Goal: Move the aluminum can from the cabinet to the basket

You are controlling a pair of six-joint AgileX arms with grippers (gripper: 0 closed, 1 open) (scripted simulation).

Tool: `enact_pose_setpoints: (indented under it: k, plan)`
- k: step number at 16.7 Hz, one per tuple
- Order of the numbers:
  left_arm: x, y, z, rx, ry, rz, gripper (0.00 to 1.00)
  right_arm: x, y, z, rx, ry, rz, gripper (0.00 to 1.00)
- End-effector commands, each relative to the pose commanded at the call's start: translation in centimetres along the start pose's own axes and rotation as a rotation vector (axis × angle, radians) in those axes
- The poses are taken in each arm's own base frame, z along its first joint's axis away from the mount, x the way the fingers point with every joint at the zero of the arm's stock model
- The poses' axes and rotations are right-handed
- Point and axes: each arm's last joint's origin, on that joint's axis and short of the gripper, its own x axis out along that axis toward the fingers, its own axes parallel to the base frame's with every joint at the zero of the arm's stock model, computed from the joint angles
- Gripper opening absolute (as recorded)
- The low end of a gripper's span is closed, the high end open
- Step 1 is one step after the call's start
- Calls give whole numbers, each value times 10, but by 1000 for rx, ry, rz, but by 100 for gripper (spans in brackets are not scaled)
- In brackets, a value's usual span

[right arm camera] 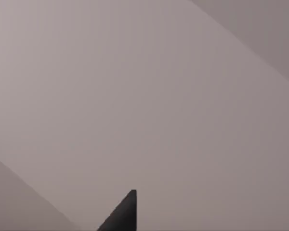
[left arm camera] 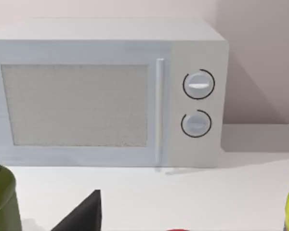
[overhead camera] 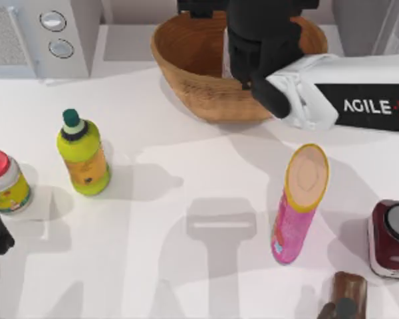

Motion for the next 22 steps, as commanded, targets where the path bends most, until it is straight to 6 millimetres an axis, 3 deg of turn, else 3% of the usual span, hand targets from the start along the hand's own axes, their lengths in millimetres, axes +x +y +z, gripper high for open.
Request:
enact_pose_setpoints:
  k: [22]
  plan:
    - [0,0,0,0,0,0,100,0,0,0,0,0,0,100]
